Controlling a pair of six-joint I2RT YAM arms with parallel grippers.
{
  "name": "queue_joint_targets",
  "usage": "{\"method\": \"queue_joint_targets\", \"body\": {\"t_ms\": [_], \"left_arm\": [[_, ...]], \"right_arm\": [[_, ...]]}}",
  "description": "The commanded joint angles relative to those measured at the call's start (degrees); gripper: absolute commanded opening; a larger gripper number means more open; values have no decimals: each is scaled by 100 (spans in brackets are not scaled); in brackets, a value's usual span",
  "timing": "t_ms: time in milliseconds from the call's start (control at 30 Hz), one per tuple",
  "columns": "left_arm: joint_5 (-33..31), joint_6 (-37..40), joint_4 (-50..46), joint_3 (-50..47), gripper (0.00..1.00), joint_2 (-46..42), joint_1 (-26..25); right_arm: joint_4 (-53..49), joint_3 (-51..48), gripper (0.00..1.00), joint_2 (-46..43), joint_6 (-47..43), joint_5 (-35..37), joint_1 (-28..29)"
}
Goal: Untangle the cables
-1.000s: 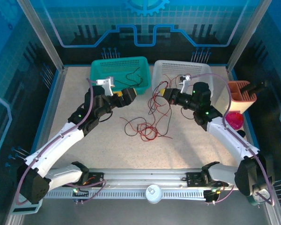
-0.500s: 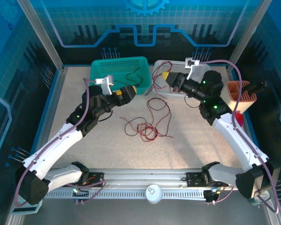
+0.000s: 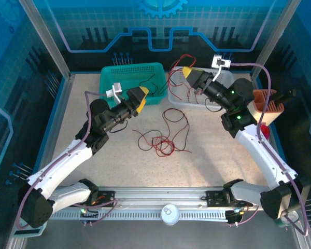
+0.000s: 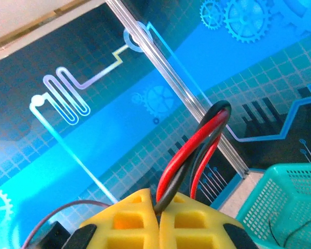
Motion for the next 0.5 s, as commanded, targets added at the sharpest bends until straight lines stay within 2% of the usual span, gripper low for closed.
{"method": "queue_joint_targets", "body": {"t_ms": [0, 267, 467], "left_arm": [[-50, -1123, 638, -70, 91, -4, -124], [-331, -1633, 934, 115, 91, 202, -226], [-278, -1900, 1310, 337, 89, 636, -323]], "right_arm": [[887, 10, 0, 126, 437, -62, -33], [1310, -34, 0, 248, 668, -84, 49], [1457, -61, 0, 275, 730, -143, 141]]}}
